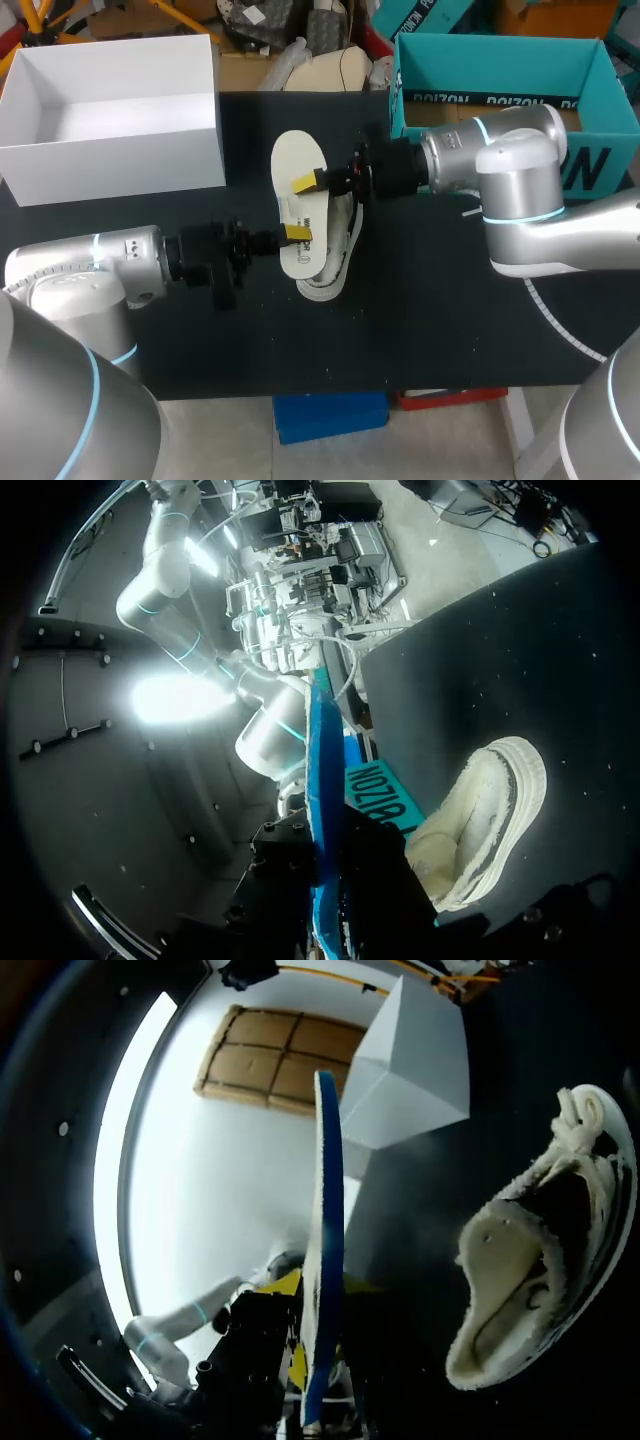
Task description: Take the shoe out of the shoebox, open the shoe tongue, remove and reinsert the insole, then place the shoe into the shoebox
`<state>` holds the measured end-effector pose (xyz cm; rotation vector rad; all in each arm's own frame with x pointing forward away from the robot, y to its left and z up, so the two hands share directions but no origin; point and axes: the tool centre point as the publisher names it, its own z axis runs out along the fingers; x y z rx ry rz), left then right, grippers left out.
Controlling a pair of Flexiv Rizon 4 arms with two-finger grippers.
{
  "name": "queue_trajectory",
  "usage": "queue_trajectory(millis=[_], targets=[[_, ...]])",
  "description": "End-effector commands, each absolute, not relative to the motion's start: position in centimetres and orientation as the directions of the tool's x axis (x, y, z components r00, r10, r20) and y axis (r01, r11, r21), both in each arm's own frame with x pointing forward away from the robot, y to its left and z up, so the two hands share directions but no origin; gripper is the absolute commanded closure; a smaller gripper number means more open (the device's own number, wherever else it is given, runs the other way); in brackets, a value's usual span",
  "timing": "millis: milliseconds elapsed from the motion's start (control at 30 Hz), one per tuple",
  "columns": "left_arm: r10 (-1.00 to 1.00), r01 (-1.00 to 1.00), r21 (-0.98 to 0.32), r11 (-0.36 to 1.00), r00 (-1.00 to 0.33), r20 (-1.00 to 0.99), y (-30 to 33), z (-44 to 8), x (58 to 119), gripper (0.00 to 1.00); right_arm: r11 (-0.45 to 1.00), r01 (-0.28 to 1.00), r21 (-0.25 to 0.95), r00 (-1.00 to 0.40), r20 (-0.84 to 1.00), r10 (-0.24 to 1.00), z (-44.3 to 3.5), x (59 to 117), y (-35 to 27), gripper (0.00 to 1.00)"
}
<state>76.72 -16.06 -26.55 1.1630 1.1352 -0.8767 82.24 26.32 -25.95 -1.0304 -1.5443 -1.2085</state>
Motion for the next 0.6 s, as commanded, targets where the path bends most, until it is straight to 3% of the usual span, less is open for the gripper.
queue_trajectory(millis=[33, 67, 100, 533, 600], targets=[[0.039, 0.948, 0.238, 0.212, 0.235, -0.971, -16.17, -26.57, 76.62, 1.0, 0.187, 0.954, 0.234, -0.252, 0.965, 0.078, -26.2, 82.53, 26.46, 0.82], [0.039, 0.948, 0.238, 0.212, 0.235, -0.971, -16.17, -26.57, 76.62, 1.0, 0.188, 0.954, 0.234, -0.252, 0.965, 0.078, -26.21, 82.52, 26.46, 0.86], [0.039, 0.948, 0.238, 0.212, 0.235, -0.971, -16.17, -26.57, 76.62, 1.0, 0.189, 0.954, 0.234, -0.252, 0.965, 0.077, -26.21, 82.51, 26.45, 1.0], [0.049, 0.946, 0.244, 0.211, 0.24, -0.97, -16.13, -26.58, 76.51, 1.0, 0.194, 0.952, 0.235, -0.252, 0.965, 0.067, -26.23, 82.47, 26.43, 1.0], [0.066, 0.944, 0.248, 0.216, 0.239, -0.969, -15.82, -26.6, 76.3, 0.0, 0.194, 0.952, 0.235, -0.252, 0.965, 0.067, -26.23, 82.47, 26.43, 1.0]])
